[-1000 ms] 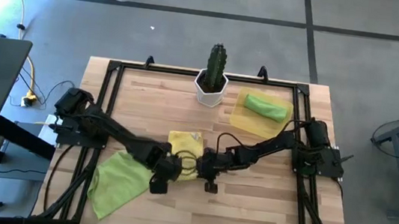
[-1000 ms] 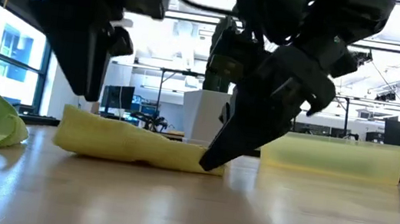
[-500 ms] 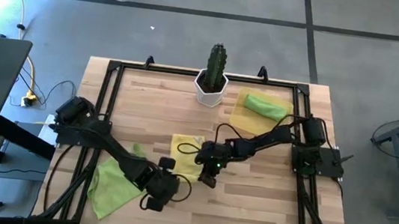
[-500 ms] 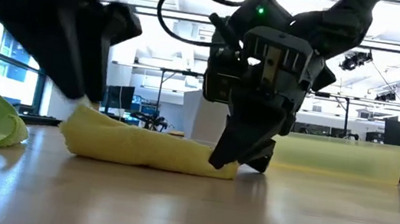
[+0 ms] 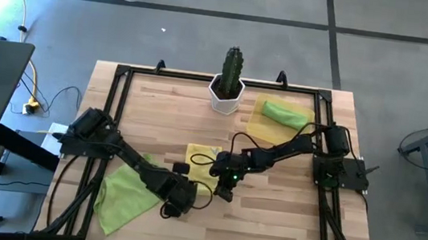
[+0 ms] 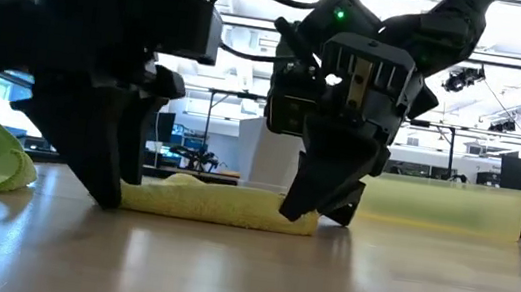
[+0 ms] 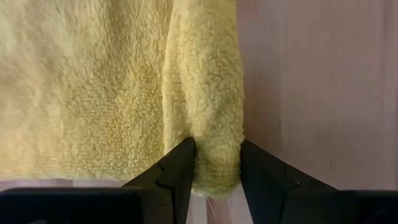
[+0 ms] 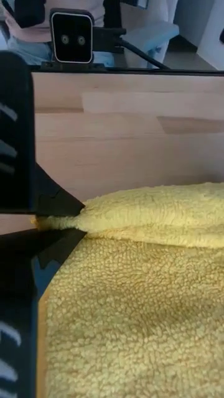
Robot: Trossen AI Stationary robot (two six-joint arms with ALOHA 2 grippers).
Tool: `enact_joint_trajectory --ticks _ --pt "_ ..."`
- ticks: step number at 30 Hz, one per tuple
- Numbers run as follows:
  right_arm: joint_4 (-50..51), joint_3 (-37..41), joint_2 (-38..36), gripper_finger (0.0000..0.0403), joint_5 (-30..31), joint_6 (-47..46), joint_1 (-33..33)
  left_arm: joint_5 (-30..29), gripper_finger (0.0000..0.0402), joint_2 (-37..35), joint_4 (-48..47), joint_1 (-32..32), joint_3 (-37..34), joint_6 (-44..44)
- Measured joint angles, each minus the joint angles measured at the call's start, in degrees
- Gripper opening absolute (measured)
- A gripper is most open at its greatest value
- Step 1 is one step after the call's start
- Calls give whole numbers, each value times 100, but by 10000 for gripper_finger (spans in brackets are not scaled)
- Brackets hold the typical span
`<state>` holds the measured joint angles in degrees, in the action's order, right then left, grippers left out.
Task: Roll microfiber towels into tight, uniform cylinder then place into a basket
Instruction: Roll the yellow towel
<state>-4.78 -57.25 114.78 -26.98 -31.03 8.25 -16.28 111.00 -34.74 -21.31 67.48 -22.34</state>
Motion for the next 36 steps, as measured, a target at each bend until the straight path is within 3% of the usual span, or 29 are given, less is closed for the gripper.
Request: enact_joint_trajectory --ticks 4,11,13,19,25,29,36 --pt "-14 2 -39 32 -11 294 2 574 88 -10 -16 178 9 -112" --pt "342 26 -472 107 27 1244 9 1508 10 -51 135 392 1 3" --pt "603 33 -682 113 400 1639 28 1677 7 -52 156 453 0 7" --pt "1371 28 -1295 116 2325 2894 452 1904 8 -74 216 595 -15 -1" --pt "1036 16 -1375 117 3471 3835 1199 2558 4 -67 203 948 -19 -331" --pt "743 9 -1308 117 3876 4132 1542 3026 4 -52 220 1231 -28 -403" --pt "505 4 -1057 117 4037 4505 1731 3777 4 -40 258 1686 -39 -312"
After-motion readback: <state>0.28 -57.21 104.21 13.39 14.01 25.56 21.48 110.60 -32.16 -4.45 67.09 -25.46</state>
